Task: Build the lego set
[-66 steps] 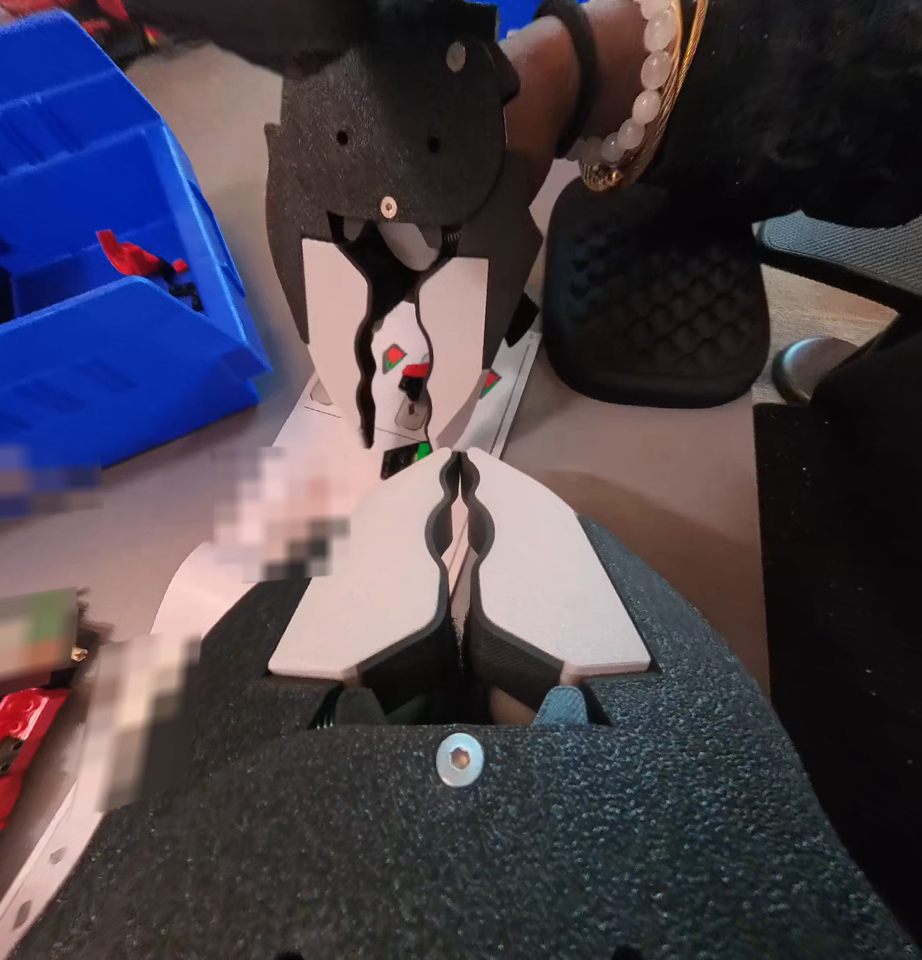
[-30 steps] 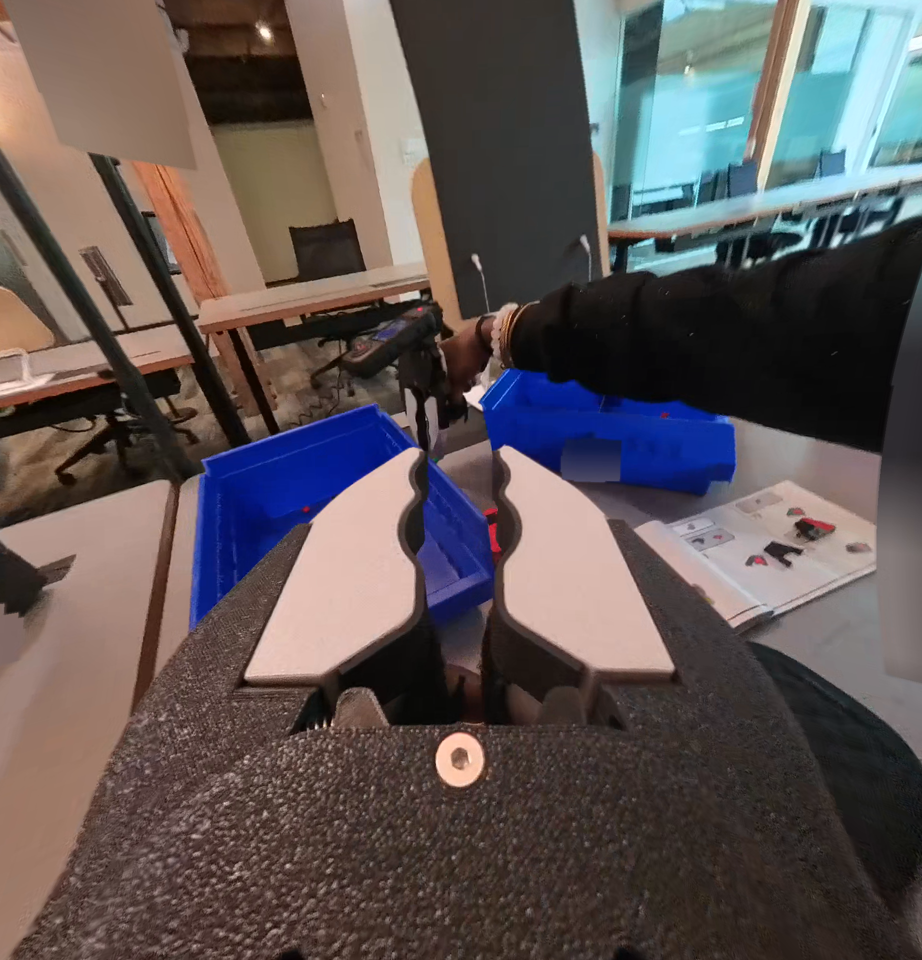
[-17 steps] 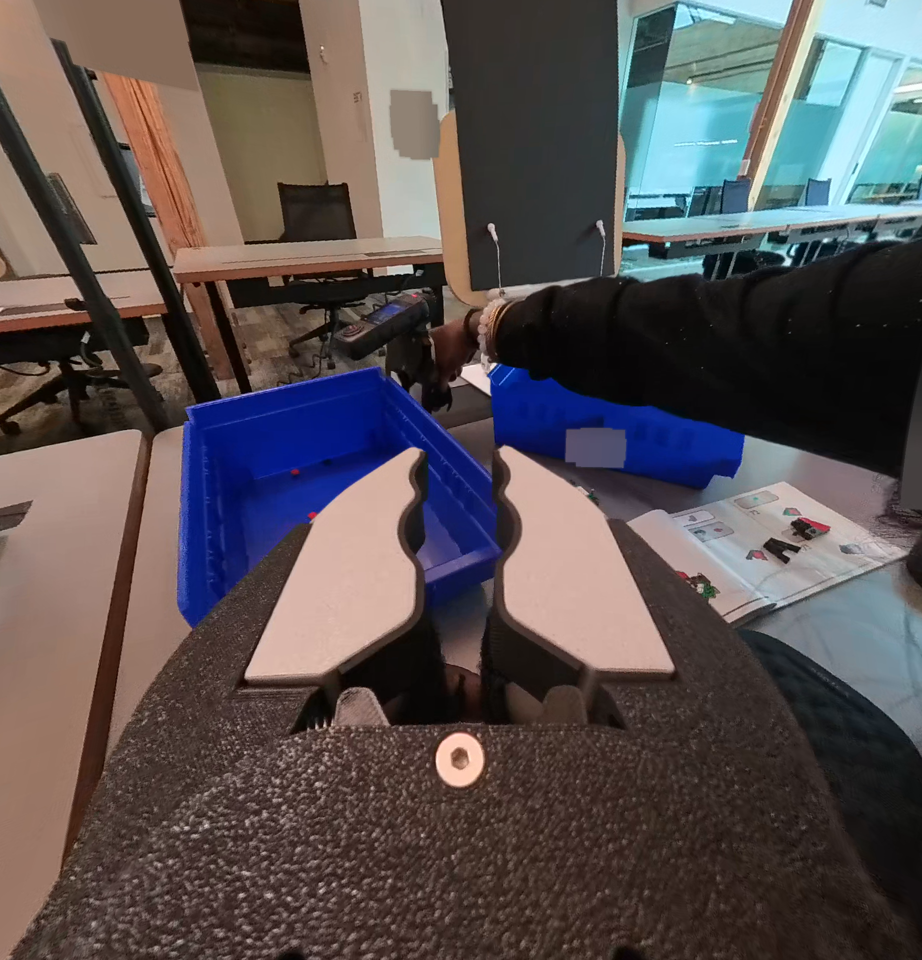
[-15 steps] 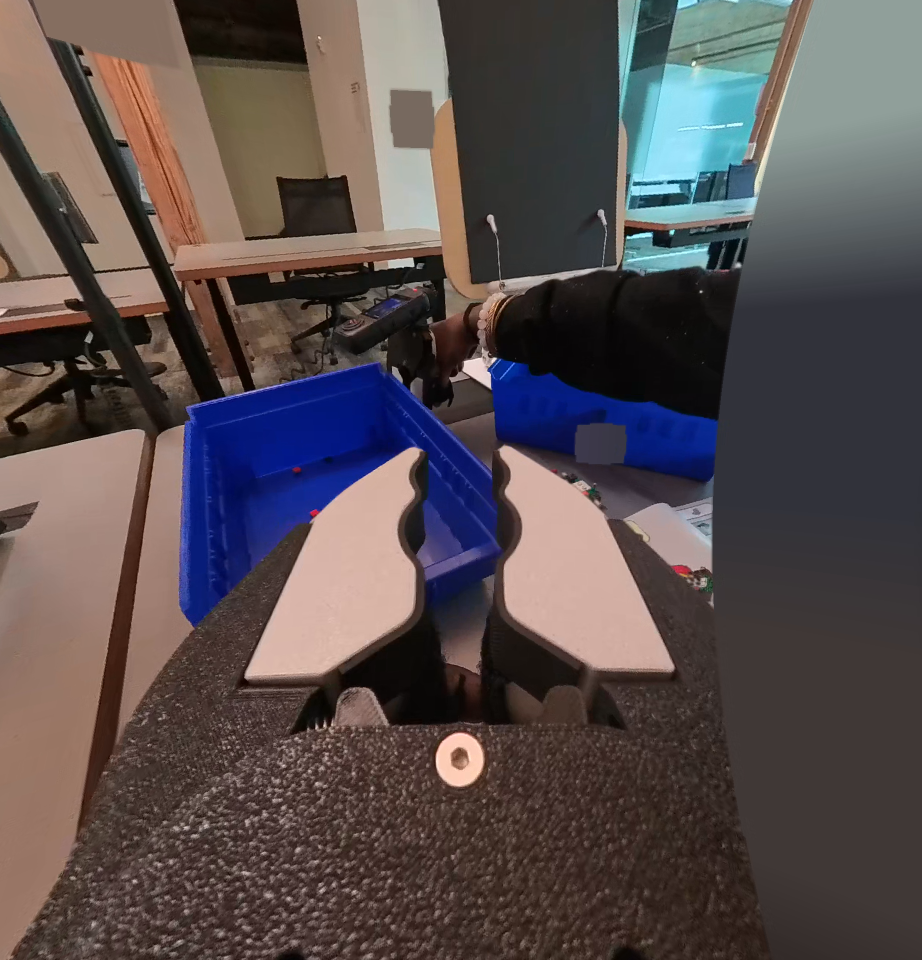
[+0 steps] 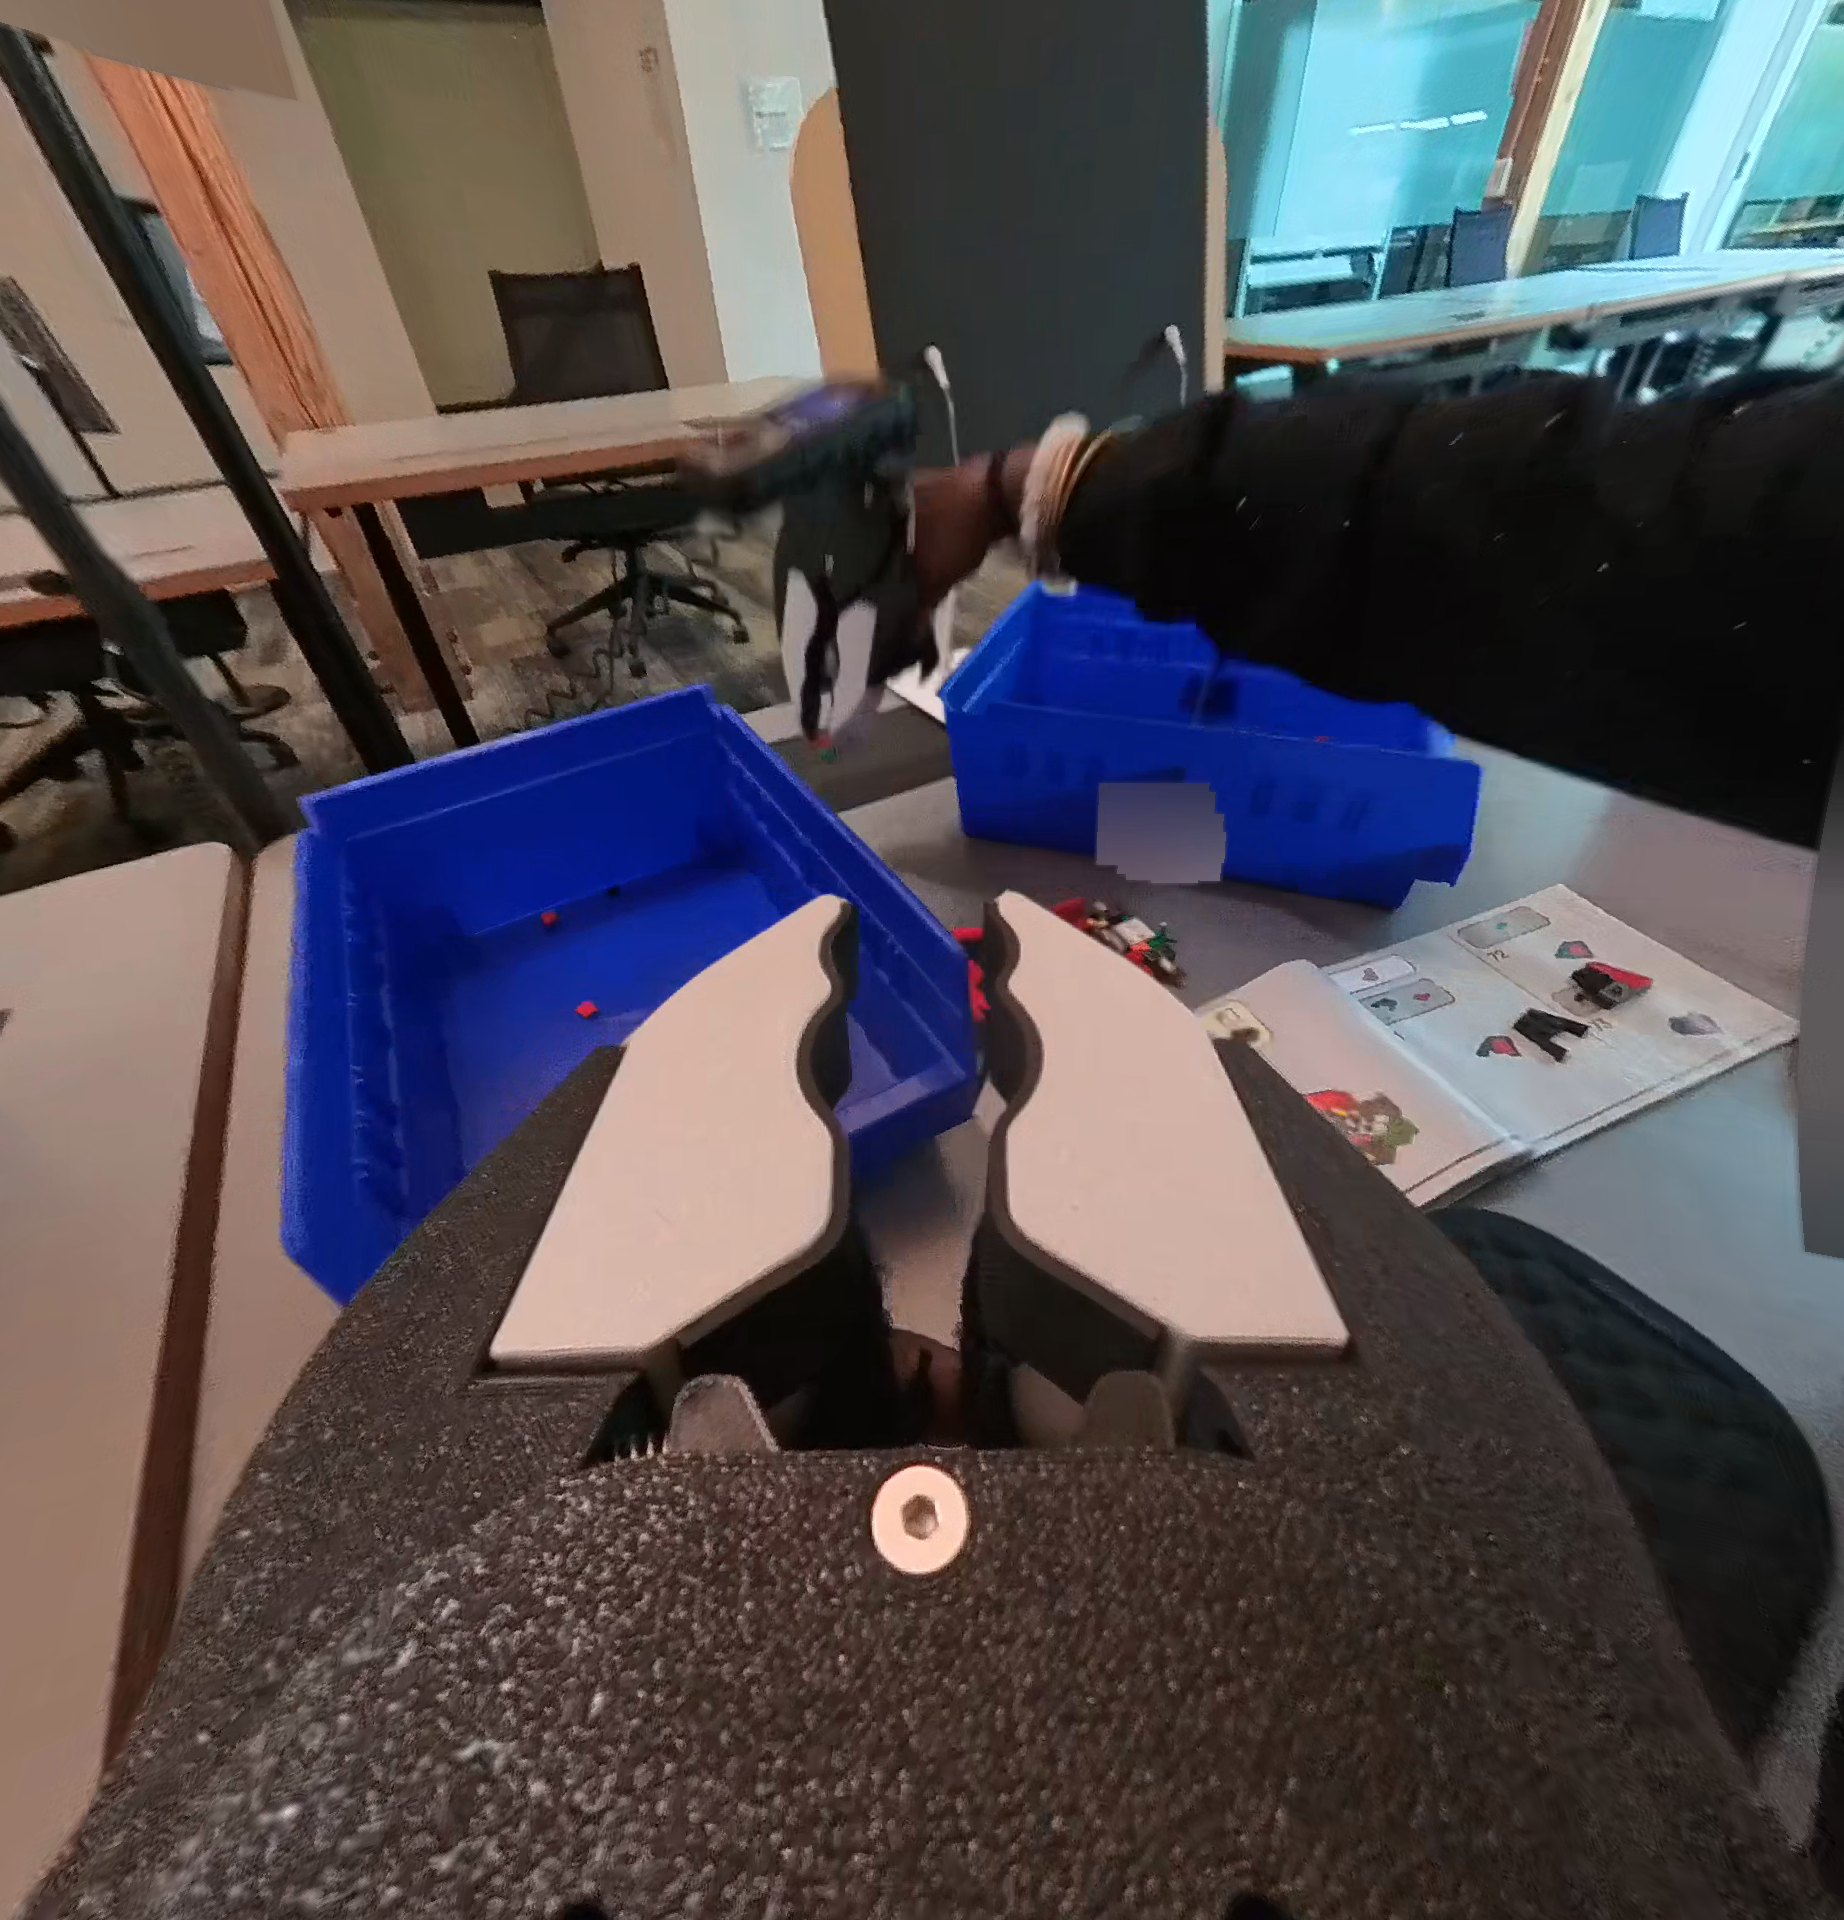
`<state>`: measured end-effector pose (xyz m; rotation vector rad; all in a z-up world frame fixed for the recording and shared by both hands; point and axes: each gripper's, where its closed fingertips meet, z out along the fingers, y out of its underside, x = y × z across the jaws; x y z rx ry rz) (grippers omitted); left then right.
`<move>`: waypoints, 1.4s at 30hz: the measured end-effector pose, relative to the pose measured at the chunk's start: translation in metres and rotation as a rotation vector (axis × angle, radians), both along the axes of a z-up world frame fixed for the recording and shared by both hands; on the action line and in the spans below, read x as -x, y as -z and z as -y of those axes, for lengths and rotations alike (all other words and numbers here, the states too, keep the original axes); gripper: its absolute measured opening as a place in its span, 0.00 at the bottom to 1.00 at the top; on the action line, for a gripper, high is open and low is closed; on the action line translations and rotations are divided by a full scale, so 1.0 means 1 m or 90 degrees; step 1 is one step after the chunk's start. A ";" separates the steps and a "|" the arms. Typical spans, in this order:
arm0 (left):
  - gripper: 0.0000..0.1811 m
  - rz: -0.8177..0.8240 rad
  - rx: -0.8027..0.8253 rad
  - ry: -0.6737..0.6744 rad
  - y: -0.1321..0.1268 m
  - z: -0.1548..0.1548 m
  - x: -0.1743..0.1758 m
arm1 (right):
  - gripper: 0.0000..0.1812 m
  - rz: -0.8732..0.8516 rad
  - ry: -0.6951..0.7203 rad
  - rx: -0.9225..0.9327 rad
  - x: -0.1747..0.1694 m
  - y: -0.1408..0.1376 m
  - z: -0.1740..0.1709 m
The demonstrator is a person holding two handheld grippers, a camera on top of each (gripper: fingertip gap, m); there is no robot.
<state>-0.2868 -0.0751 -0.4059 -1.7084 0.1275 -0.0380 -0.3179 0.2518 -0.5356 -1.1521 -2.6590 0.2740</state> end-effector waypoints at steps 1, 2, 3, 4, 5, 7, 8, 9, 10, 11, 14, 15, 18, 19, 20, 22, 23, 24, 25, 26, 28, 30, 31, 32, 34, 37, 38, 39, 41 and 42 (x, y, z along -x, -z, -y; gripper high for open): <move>0.12 0.003 0.017 0.013 0.004 -0.004 -0.004 | 0.13 -0.024 -0.019 0.004 -0.010 -0.020 0.014; 0.13 0.001 0.034 0.027 0.009 -0.009 -0.010 | 0.13 -0.047 -0.040 0.009 -0.022 -0.039 0.031; 0.13 -0.005 0.050 0.039 0.013 -0.013 -0.016 | 0.13 -0.067 -0.063 0.015 -0.038 -0.058 0.049; 0.13 -0.014 0.060 0.051 0.015 -0.018 -0.023 | 0.13 -0.085 -0.085 0.022 -0.057 -0.075 0.070; 0.13 -0.023 0.068 0.066 0.016 -0.022 -0.031 | 0.13 -0.098 -0.106 0.031 -0.079 -0.089 0.092; 0.13 -0.037 0.076 0.109 0.016 -0.030 -0.053 | 0.13 -0.114 -0.136 0.035 -0.127 -0.106 0.132; 0.13 -0.043 0.080 0.134 0.016 -0.034 -0.066 | 0.13 -0.116 -0.142 0.033 -0.152 -0.108 0.149; 0.13 -0.052 0.086 0.158 0.016 -0.037 -0.080 | 0.13 -0.114 -0.142 0.029 -0.177 -0.107 0.165; 0.13 -0.065 0.095 0.181 0.017 -0.040 -0.095 | 0.13 -0.107 -0.140 0.023 -0.203 -0.103 0.179; 0.14 -0.083 0.107 0.205 0.019 -0.042 -0.110 | 0.13 -0.100 -0.131 0.014 -0.228 -0.095 0.190; 0.14 -0.137 0.144 0.279 0.029 -0.048 -0.160 | 0.13 -0.073 -0.063 -0.006 -0.297 -0.058 0.211; 0.14 -0.149 0.155 0.306 0.033 -0.049 -0.178 | 0.13 -0.068 -0.033 -0.004 -0.315 -0.043 0.215; 0.14 -0.167 0.188 0.399 0.051 -0.051 -0.232 | 0.13 -0.087 0.029 0.043 -0.345 -0.003 0.227; 0.14 -0.165 0.209 0.420 0.062 -0.052 -0.246 | 0.13 -0.087 0.042 0.050 -0.350 0.009 0.229; 0.14 -0.158 0.232 0.440 0.074 -0.054 -0.260 | 0.13 -0.083 0.052 0.052 -0.354 0.019 0.230; 0.14 -0.127 0.272 0.475 0.100 -0.059 -0.285 | 0.13 -0.086 0.055 0.053 -0.355 0.035 0.231; 0.13 -0.112 0.292 0.483 0.114 -0.062 -0.293 | 0.13 -0.094 0.054 0.054 -0.354 0.040 0.231; 0.11 -0.104 0.315 0.489 0.128 -0.064 -0.300 | 0.13 -0.098 0.056 0.057 -0.353 0.044 0.230; 0.11 -0.103 0.335 0.490 0.140 -0.066 -0.304 | 0.13 -0.099 0.061 0.057 -0.352 0.048 0.228; 0.11 -0.108 0.353 0.486 0.150 -0.068 -0.305 | 0.13 -0.101 0.064 0.054 -0.351 0.051 0.225; 0.11 -0.129 0.366 0.470 0.160 -0.072 -0.303 | 0.13 -0.124 0.065 0.062 -0.346 0.054 0.225; 0.11 -0.147 0.362 0.451 0.162 -0.077 -0.298 | 0.13 -0.138 0.069 0.066 -0.341 0.058 0.225; 0.11 -0.155 0.367 0.440 0.164 -0.079 -0.293 | 0.13 -0.144 0.072 0.051 -0.339 0.059 0.222; 0.11 -0.160 0.376 0.431 0.166 -0.082 -0.289 | 0.13 -0.152 0.073 0.036 -0.336 0.060 0.219; 0.11 -0.169 0.393 0.422 0.170 -0.085 -0.282 | 0.14 -0.157 0.081 0.034 -0.331 0.061 0.216; 0.12 -0.170 0.406 0.425 0.175 -0.086 -0.279 | 0.17 -0.132 0.098 0.053 -0.328 0.066 0.217; 0.11 -0.168 0.408 0.427 0.177 -0.086 -0.279 | 0.17 -0.128 0.102 0.044 -0.328 0.068 0.215; 0.11 -0.167 0.409 0.430 0.179 -0.086 -0.280 | 0.17 -0.125 0.105 0.036 -0.328 0.070 0.212; 0.11 -0.166 0.411 0.436 0.182 -0.086 -0.282 | 0.16 -0.128 0.104 0.042 -0.325 0.070 0.213; 0.11 -0.164 0.412 0.439 0.183 -0.087 -0.283 | 0.16 -0.128 0.105 0.047 -0.324 0.071 0.213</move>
